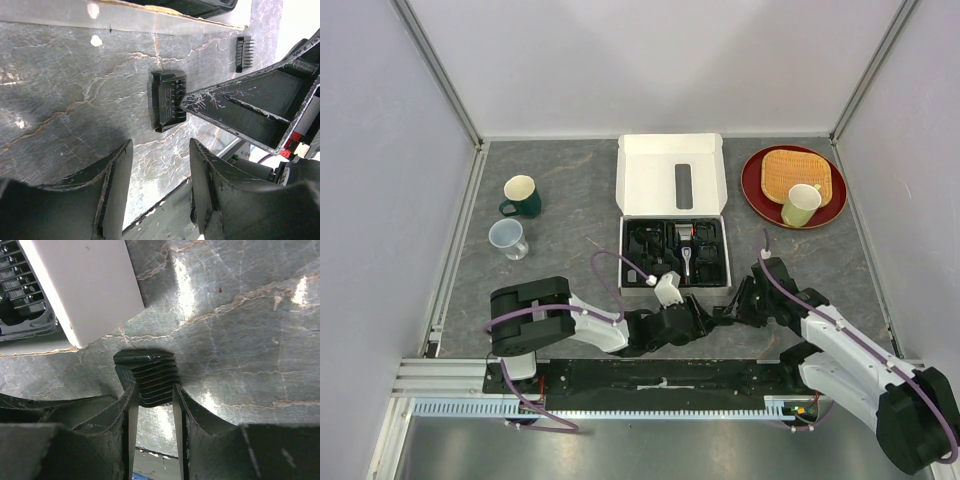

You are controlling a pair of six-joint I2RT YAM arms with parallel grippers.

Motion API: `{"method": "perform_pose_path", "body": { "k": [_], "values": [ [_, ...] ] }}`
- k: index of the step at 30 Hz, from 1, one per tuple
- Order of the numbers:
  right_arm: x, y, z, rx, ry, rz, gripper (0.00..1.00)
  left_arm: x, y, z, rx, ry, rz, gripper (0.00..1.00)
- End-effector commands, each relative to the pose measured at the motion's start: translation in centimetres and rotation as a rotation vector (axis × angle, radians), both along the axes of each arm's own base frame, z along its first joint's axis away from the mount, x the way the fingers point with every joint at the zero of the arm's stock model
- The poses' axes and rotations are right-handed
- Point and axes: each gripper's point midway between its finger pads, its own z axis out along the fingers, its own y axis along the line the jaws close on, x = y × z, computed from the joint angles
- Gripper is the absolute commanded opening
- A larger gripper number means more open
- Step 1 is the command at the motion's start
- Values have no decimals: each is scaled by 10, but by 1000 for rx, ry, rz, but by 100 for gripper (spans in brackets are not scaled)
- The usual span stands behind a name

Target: Sort the hair-cutting tools

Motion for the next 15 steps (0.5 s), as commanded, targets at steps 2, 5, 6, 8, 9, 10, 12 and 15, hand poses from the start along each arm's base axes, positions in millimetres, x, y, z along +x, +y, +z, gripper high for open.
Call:
{"method": "perform_pose_path", "body": {
  "k": [2, 5, 6, 8, 9, 10, 12, 15],
  "values": [
    [-6, -8, -14, -75, 33, 69, 38, 12, 8, 8, -5, -42, 73, 57],
    [-7, -3, -15, -61, 40, 118, 36, 13, 12, 4, 1, -34, 84, 58],
    [-8, 0, -15, -49, 40, 136, 36, 14, 14, 2, 0, -25, 91, 58],
    [-10, 7, -14, -21, 48, 201, 36, 19, 26, -3, 4, -2, 115, 59],
    [-8, 9, -12, -20, 45, 218, 36, 22, 28, -1, -23, 10, 129, 59],
    [-10, 8, -15, -30, 63, 238, 36, 24, 32, -1, -35, 13, 137, 59],
    [-9, 12, -14, -21, 61, 262, 36, 26, 43, -6, -46, 23, 149, 58],
    [-11, 15, -16, -9, 76, 289, 34, 23, 42, -9, -46, 31, 124, 56]
  ]
}}
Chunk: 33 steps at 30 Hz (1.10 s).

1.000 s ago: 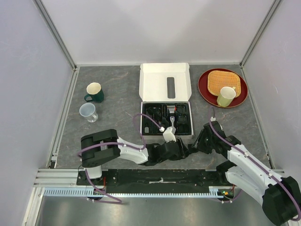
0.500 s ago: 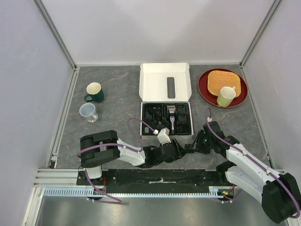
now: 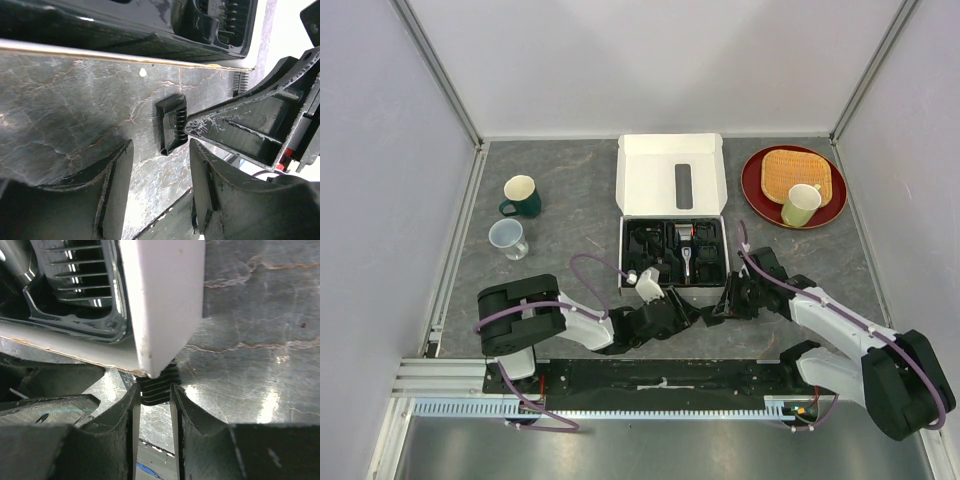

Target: Sort the hair-cutting tools

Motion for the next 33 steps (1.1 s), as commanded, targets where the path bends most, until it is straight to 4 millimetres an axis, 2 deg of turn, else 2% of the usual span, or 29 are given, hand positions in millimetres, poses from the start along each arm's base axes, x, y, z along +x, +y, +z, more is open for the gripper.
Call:
{"method": "perform_pose_path", "body": {
  "k": [1, 6, 18, 26, 27, 28, 31, 33],
  "values": [
    [-17, -7, -16, -49, 56, 77, 33, 1, 7, -10, 8, 20, 12, 54],
    [-17, -2, -14, -24, 51, 82, 32, -3, -6, -10, 2, 24, -36, 47],
    [-20, 12, -7, 30, 48, 44, 32, 0, -23, -2, -34, 13, -49, 41],
    [-19, 12, -2, 35, 36, 24, 32, 1, -23, 3, -35, -10, -53, 14],
    [-17, 12, 0, 32, 28, 20, 32, 1, -23, 3, -32, -12, -55, 7],
    [-17, 9, 0, 19, 33, 13, 33, 1, -22, 2, -24, -13, -57, 2],
    [-6, 6, 14, -7, -14, -14, 41, 0, -24, 9, -26, -23, -71, 2],
    [9, 5, 34, 5, -89, -77, 51, -1, -24, 13, -24, -31, -83, 2]
  ]
}}
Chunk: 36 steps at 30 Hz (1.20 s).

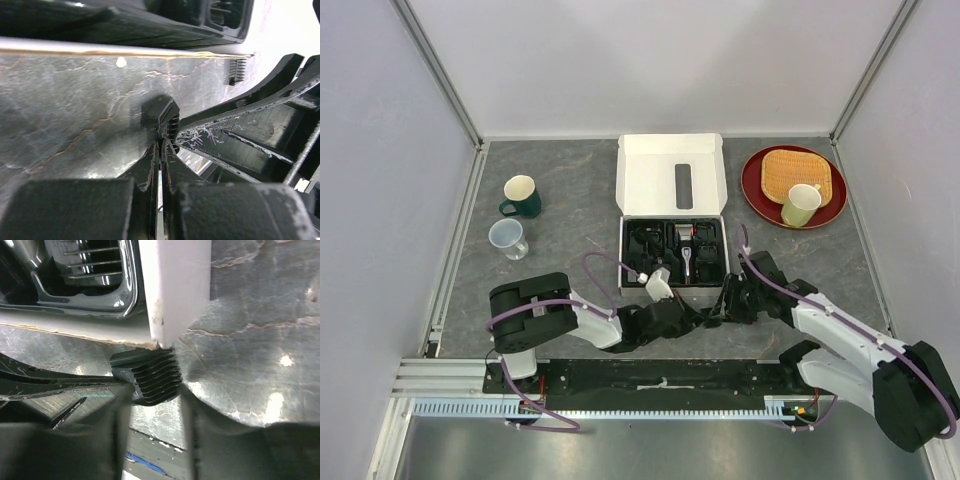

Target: Sort the hair-cutting tools

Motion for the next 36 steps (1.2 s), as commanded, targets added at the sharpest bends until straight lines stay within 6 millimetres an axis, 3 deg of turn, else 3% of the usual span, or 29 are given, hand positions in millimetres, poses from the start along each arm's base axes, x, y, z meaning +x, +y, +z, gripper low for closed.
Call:
{"method": "perform_pose_path", "body": {
  "k": [1, 5, 9, 11, 12, 14, 17, 18, 22, 24, 28, 30, 31, 33, 34, 36],
  "values": [
    [22, -9, 34, -31, -110, -108, 57, 2, -7, 23, -10, -62, -33, 2],
    [44, -17, 82, -35, -247, -187, 70, -4, -12, 40, -30, -88, -95, 2],
    [55, -23, 115, -74, -311, -184, 72, -10, -17, 62, -10, -129, -173, 2],
    [59, -23, 134, -80, -341, -173, 71, -11, -20, 86, -22, -179, -215, 2],
    [61, -23, 140, -77, -354, -169, 71, -7, -15, 86, 10, -185, -222, 2],
    [65, -25, 158, -81, -396, -177, 71, -2, -13, 111, 7, -228, -244, 2],
    [72, -32, 178, -106, -451, -200, 71, 14, -3, 131, -1, -241, -259, 2],
    [74, -33, 183, -109, -464, -207, 72, 31, 5, 140, -19, -248, -234, 2],
    [86, -49, 201, -158, -533, -288, 71, 56, 12, 163, -66, -248, -282, 2],
    [92, -66, 206, -202, -579, -383, 71, 74, 16, 167, -39, -273, -282, 2],
    [101, -79, 212, -235, -637, -455, 72, 104, 11, 172, -11, -276, -311, 2],
    [104, -81, 211, -252, -640, -462, 72, 121, 12, 158, 4, -247, -310, 2],
    [106, -82, 210, -265, -642, -464, 72, 124, 7, 164, -16, -250, -337, 2],
    [109, -82, 207, -285, -632, -458, 72, 138, 9, 142, 37, -212, -341, 2],
    [110, -82, 207, -296, -632, -456, 73, 144, 6, 149, 35, -223, -354, 2],
    [112, -83, 202, -311, -620, -456, 73, 151, 7, 132, 80, -200, -370, 2]
  ]
}}
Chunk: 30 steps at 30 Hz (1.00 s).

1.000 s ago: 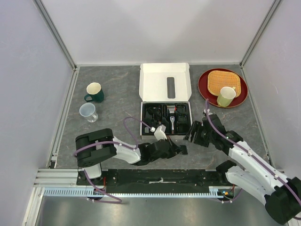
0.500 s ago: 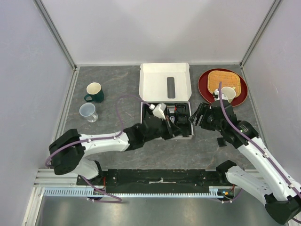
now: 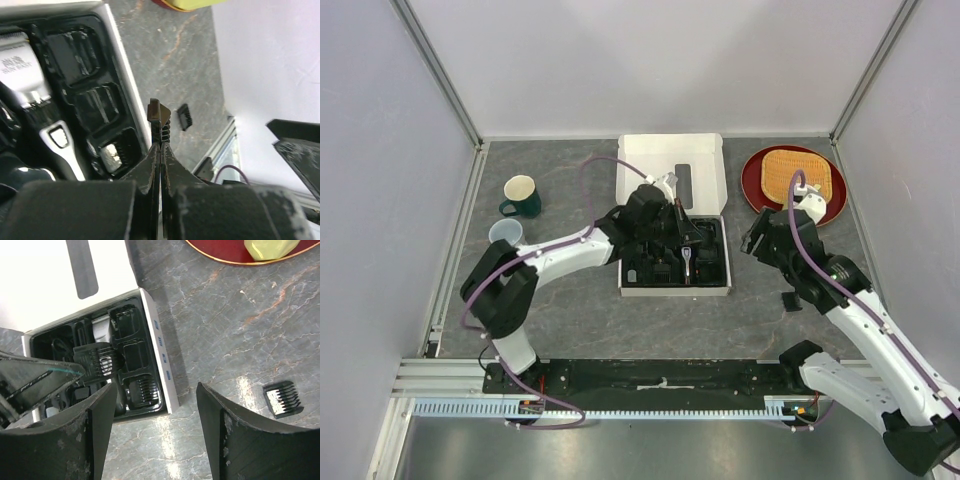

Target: Sort the hair-cutting tools

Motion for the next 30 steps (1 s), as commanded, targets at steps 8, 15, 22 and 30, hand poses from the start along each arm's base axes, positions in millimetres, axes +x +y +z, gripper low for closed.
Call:
{"method": "perform_pose_path", "body": {
  "k": [8, 15, 22, 30],
  "values": [
    [18, -6, -5, -64, -5, -53, 73, 18, -3, -40, 83, 49, -144, 2],
    [21, -1, -13, -58, 15, -43, 73, 19, -8, -57, 71, 91, -166, 2],
    [22, 2, -25, -63, 40, -33, 73, 25, -14, -70, 53, 145, -134, 2],
    [19, 5, -34, -49, 60, -18, 73, 33, -15, -71, 37, 158, -84, 2]
  ]
}}
